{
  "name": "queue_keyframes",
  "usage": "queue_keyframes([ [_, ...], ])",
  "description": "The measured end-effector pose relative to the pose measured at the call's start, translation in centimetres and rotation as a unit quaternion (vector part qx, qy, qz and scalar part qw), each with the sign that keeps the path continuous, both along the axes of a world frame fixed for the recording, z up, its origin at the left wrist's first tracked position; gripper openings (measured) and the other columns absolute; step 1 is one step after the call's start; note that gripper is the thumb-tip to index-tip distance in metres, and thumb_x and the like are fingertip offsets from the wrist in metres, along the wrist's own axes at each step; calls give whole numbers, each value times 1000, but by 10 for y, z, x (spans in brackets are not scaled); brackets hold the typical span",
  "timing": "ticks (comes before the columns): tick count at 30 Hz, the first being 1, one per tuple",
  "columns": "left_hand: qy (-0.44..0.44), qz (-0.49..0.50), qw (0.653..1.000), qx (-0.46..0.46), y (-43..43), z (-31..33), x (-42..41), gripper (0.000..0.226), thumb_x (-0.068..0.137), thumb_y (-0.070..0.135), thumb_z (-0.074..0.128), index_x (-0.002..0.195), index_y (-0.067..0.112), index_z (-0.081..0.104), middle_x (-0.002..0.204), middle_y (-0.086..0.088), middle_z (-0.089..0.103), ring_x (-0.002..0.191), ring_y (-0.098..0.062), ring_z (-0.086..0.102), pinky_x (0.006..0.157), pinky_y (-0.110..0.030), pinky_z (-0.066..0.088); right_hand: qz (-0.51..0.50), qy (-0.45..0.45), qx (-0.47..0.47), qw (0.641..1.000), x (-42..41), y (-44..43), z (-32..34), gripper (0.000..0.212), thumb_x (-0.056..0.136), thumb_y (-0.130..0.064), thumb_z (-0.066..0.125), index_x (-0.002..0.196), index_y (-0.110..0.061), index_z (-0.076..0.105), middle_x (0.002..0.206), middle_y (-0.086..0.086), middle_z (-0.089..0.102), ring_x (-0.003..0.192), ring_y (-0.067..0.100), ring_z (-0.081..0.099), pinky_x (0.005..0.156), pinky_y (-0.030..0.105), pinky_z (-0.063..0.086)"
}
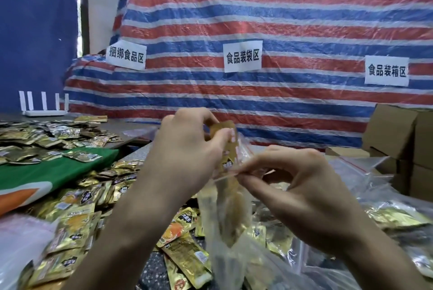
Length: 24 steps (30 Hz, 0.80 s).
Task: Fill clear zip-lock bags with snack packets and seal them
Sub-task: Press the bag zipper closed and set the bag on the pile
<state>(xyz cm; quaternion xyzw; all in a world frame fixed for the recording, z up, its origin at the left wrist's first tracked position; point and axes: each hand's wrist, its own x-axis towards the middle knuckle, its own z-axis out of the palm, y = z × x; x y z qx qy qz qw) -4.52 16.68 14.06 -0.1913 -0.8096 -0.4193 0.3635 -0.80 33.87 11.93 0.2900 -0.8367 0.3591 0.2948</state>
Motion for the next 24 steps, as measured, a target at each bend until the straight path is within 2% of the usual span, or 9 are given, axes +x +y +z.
queue_keyframes([
  [2,-17,-33,998,-45,3,-1,-1,31,91,42,63,70,20,67,57,9,61,51,-2,56,47,-18,41,-7,17,-21,1000,-1,0,0,11,84,-13,74,86,-20,81,78,-5,73,76,12,70,69,34,57],
  [4,-47,-86,992,-82,1,1,-3,56,94,56,46,69,11,66,56,-2,60,47,-8,52,48,-28,43,-17,38,-49,998,-2,2,1,10,82,-15,74,86,-20,81,79,-6,74,76,9,71,70,29,58],
  [7,-144,-154,965,-154,-12,5,-9,100,80,86,8,75,10,72,72,0,70,68,-10,63,85,-41,48,-35,63,-75,995,0,5,4,8,81,-16,73,83,-20,80,78,-10,75,76,6,72,69,26,58],
  [9,-201,-165,944,-204,-23,6,-13,108,62,95,-5,75,27,78,82,14,73,80,3,64,91,-32,36,-43,69,-84,993,2,9,7,8,80,-17,73,81,-22,80,76,-12,75,75,5,71,68,22,57],
  [11,-216,-185,921,-267,-35,6,-16,99,60,100,6,72,34,78,84,14,72,82,2,63,86,-28,39,-48,66,-87,993,4,13,9,9,81,-16,74,79,-22,79,74,-12,74,72,7,71,65,20,56],
  [13,-205,-246,901,-293,-46,6,-18,79,67,95,33,70,30,77,80,5,69,83,-13,64,90,-47,48,-44,60,-88,993,4,14,9,11,81,-14,74,75,-22,78,71,-9,74,68,9,70,62,22,55],
  [15,-179,-332,892,-247,-54,6,-19,50,80,71,57,71,24,73,82,1,69,86,-19,64,90,-51,49,-38,56,-76,995,5,16,11,12,82,-15,75,71,-21,75,69,-5,72,65,11,68,58,20,52],
  [18,-134,-420,888,-129,-59,8,-21,19,86,33,68,80,14,70,89,-11,69,89,-28,65,81,-38,54,-11,12,-23,1000,8,22,13,9,77,-20,71,69,-23,73,68,-5,70,63,9,65,57,11,45],
  [24,106,-303,946,-38,-38,5,-25,14,83,28,68,84,14,66,86,-14,68,80,-37,61,68,-53,49,39,80,-87,992,12,26,16,5,77,-23,70,74,-26,72,73,-6,71,69,11,67,64,12,48],
])
